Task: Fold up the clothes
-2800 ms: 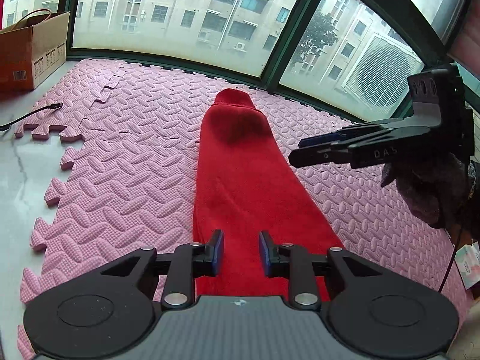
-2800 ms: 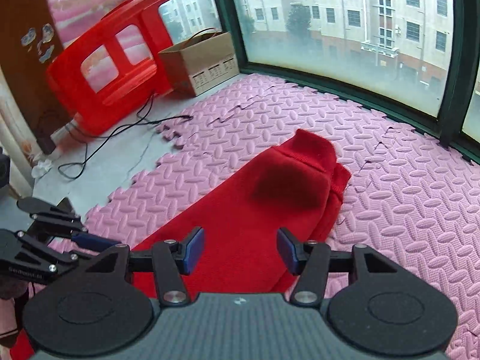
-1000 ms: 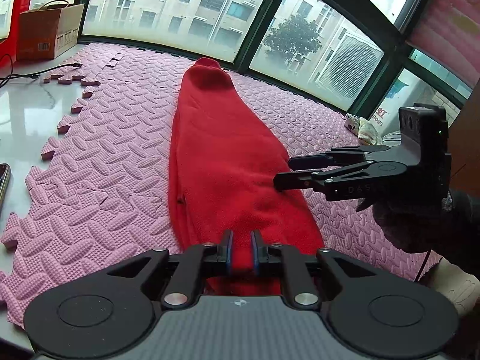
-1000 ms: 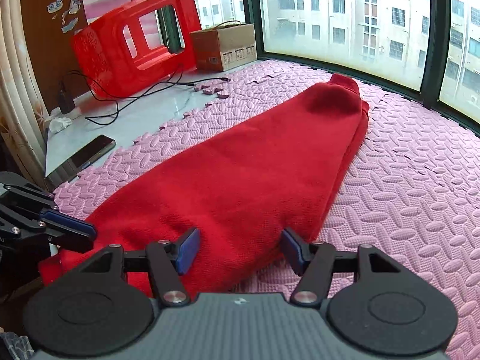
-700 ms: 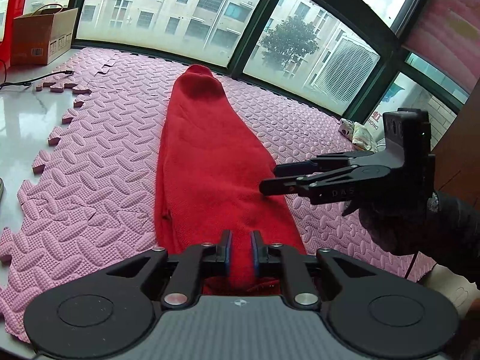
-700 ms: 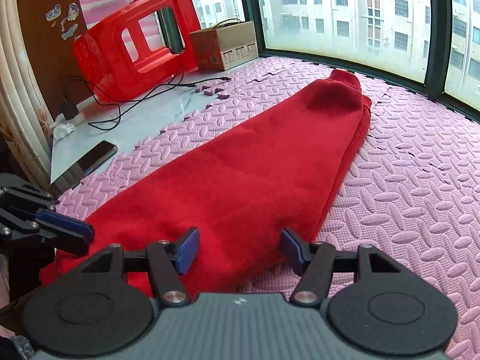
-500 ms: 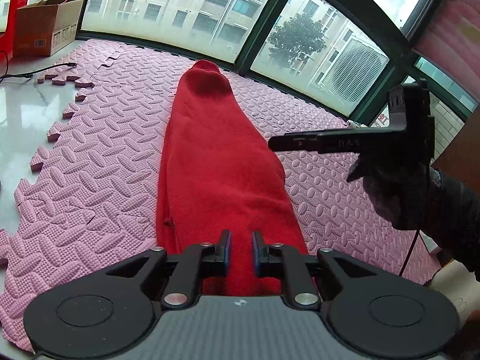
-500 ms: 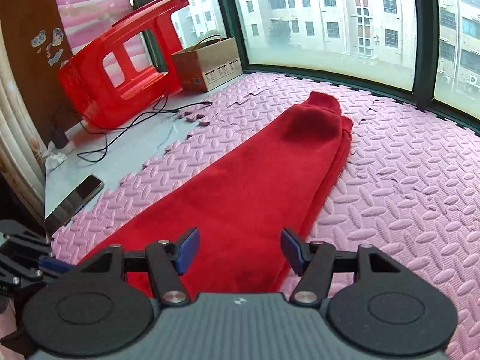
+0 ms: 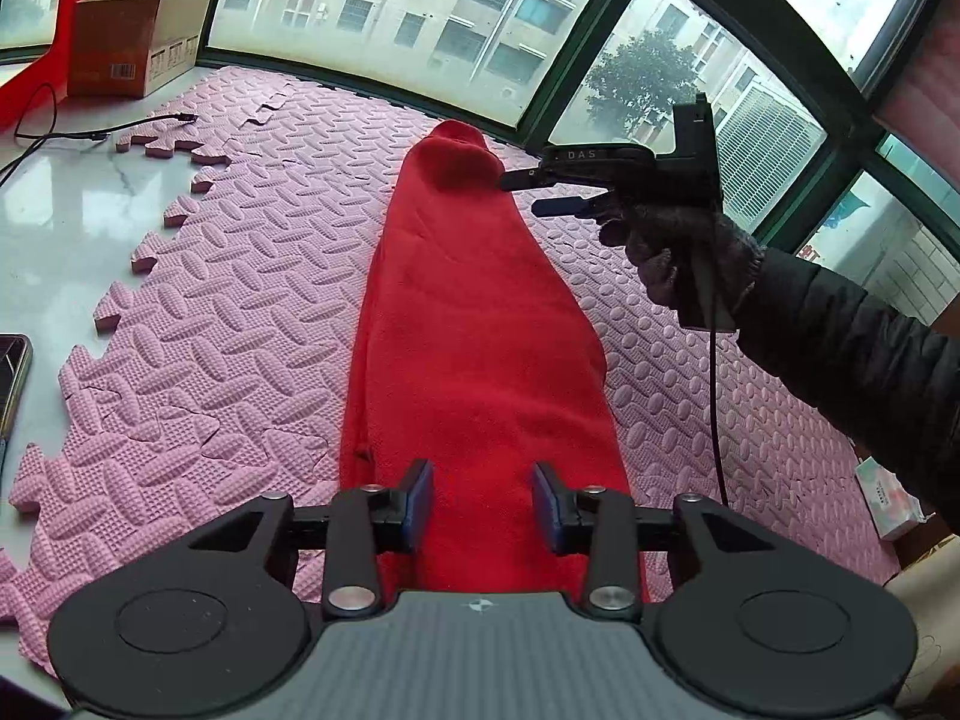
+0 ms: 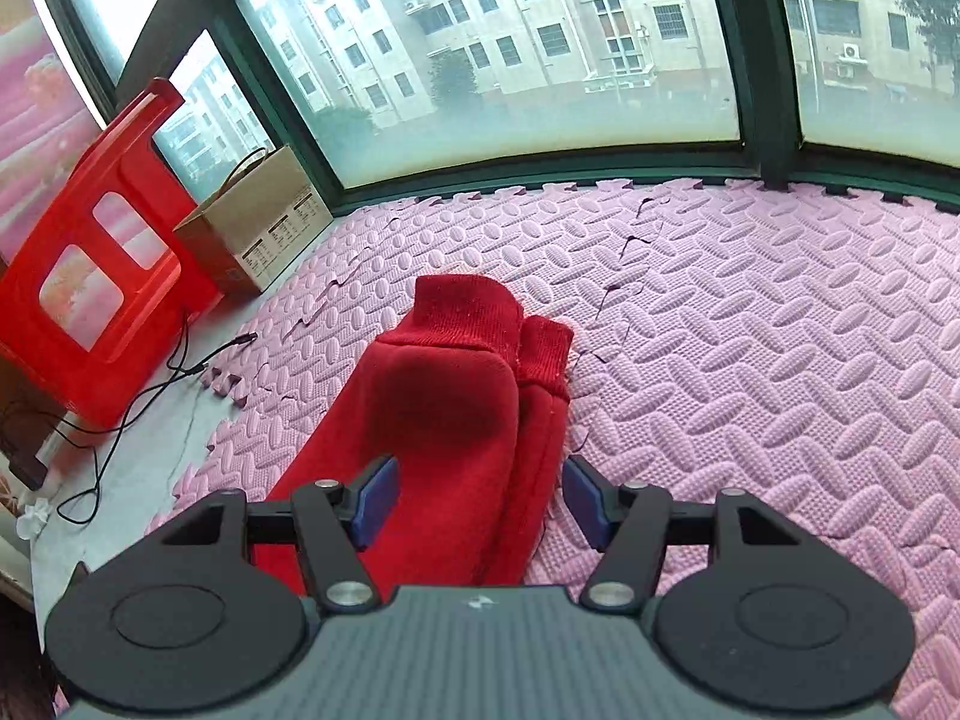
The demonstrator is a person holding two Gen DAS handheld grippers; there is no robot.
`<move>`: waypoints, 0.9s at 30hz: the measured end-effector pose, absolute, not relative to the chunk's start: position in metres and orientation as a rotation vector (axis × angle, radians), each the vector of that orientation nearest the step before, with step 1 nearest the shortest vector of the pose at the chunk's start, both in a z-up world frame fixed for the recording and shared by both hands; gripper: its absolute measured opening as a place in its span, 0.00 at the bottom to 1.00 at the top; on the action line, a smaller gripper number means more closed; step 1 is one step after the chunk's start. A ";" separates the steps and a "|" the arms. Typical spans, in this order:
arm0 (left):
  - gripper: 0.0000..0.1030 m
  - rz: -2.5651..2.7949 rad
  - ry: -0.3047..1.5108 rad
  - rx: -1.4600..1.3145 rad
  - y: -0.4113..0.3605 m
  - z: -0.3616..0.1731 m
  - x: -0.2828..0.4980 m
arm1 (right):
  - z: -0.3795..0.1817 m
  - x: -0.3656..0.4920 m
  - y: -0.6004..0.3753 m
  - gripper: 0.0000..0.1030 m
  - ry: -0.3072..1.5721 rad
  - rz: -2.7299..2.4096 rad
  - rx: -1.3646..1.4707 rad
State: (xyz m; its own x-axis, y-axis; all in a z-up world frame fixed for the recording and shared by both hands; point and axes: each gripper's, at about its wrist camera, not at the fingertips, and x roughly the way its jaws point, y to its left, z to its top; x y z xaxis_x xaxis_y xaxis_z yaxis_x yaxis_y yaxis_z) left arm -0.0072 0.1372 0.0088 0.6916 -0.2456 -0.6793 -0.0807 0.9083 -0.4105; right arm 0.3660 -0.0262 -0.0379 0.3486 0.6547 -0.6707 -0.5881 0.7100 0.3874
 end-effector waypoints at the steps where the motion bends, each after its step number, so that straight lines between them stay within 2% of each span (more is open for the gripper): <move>1: 0.40 -0.091 0.809 -0.436 0.138 0.010 -0.008 | -0.040 0.370 -0.023 0.61 0.902 0.798 0.081; 5: 0.40 -0.076 0.815 -0.442 0.142 0.013 -0.009 | -0.036 0.367 -0.019 0.57 0.803 0.777 0.085; 7: 0.40 -0.076 0.819 -0.444 0.142 0.012 -0.008 | -0.035 0.367 -0.018 0.50 0.821 0.786 0.119; 10: 0.40 -0.082 0.823 -0.443 0.141 0.011 -0.008 | -0.037 0.369 -0.011 0.45 0.837 0.759 0.084; 12: 0.40 -0.091 0.820 -0.440 0.140 0.012 -0.009 | -0.043 0.373 -0.009 0.34 0.869 0.745 0.102; 13: 0.40 -0.092 0.821 -0.440 0.140 0.012 -0.009 | -0.045 0.374 -0.010 0.23 0.878 0.741 0.121; 17: 0.40 -0.094 0.824 -0.440 0.140 0.010 -0.010 | -0.044 0.371 -0.017 0.07 0.863 0.724 0.168; 23: 0.40 -0.114 0.828 -0.438 0.139 0.009 -0.011 | -0.037 0.364 -0.023 0.06 0.828 0.709 0.171; 27: 0.40 -0.124 0.826 -0.441 0.139 0.010 -0.010 | -0.042 0.368 -0.021 0.09 0.841 0.689 0.144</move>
